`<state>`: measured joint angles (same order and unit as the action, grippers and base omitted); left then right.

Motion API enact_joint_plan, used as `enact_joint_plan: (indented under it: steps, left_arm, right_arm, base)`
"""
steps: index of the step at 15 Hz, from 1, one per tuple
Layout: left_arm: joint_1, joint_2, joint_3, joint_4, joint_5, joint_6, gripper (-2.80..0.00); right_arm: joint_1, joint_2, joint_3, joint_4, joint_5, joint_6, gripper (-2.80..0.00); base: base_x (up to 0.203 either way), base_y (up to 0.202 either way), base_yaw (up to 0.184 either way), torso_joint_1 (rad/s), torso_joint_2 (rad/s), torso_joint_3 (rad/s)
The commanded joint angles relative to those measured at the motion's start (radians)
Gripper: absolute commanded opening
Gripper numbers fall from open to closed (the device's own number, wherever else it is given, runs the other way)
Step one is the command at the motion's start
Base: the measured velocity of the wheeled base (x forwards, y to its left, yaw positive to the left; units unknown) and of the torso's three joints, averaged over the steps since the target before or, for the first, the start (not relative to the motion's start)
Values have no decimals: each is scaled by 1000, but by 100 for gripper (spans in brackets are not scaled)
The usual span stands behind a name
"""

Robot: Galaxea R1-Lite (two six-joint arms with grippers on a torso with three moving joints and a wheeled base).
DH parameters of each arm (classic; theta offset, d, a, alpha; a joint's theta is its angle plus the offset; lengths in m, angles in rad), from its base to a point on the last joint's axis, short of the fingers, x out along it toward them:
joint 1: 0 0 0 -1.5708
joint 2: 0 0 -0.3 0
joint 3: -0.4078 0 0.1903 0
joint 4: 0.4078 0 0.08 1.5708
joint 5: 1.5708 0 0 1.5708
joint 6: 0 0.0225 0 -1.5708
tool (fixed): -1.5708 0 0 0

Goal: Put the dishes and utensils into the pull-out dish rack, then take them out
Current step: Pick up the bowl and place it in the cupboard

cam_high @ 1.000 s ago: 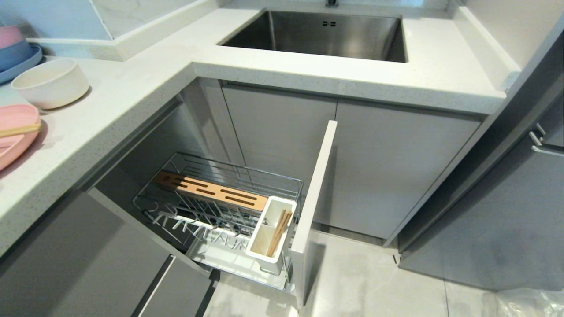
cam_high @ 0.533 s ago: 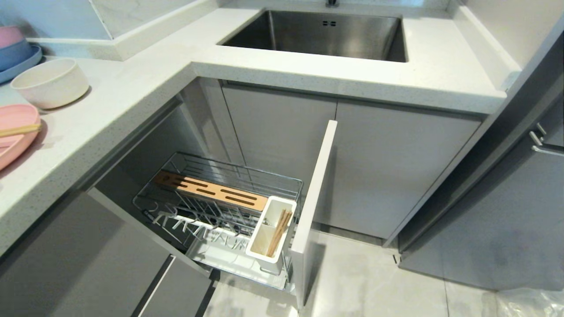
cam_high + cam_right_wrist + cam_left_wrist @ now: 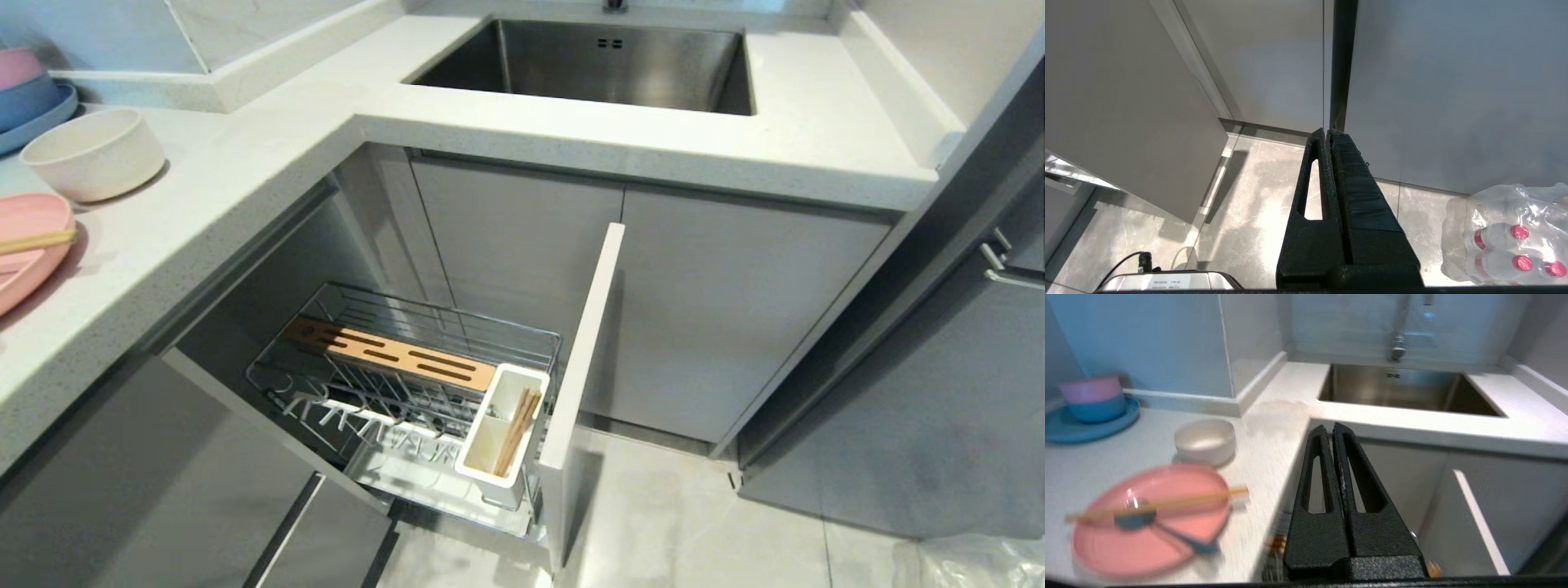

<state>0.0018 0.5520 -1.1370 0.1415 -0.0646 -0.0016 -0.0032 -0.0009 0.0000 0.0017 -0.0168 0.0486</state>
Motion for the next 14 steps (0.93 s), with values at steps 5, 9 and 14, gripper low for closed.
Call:
enact_joint_plan:
  steps: [5, 9, 14]
  left_arm:
    - [17, 697, -521, 20, 163, -15, -280]
    - [32, 1042, -788, 39, 283, -66, -280]
    - [135, 1190, -833, 95, 316, -159, -280]
  right_arm:
    - [0, 1, 2, 0, 0, 1, -280]
    - [0, 1, 2, 0, 0, 1, -280]
    - [0, 1, 2, 0, 0, 1, -280]
  base:
    - [0, 0, 0, 0, 0, 0]
    - [0, 0, 0, 0, 0, 0]
    - [0, 0, 0, 0, 0, 0]
